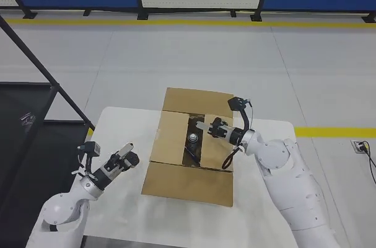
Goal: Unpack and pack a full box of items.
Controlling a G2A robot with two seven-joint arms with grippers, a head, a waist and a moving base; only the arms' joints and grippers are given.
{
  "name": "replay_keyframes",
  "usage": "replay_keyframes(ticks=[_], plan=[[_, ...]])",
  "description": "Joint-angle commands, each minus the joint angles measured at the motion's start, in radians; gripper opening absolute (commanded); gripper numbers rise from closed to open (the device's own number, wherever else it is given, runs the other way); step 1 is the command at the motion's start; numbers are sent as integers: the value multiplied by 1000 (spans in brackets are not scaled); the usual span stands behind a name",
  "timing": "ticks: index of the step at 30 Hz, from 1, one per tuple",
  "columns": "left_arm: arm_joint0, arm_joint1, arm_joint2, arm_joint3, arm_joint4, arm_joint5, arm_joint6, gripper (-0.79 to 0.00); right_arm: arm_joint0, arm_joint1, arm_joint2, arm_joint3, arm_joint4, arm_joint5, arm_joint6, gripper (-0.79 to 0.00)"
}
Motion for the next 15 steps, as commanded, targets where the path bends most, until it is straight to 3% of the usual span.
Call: replay_keyframes(ticks=[1, 10, 15], plan=[[16, 8, -19, 10, -41, 29, -109, 0, -7, 0, 8, 1, 18, 27, -44, 0], [32, 37, -18, 37, -43, 102, -402, 0, -14, -4, 70, 77, 92, 95, -340, 0], [28, 41, 23, 45, -40, 115, -435, 0, -4, -14, 66, 126, 85, 159, -506, 0]])
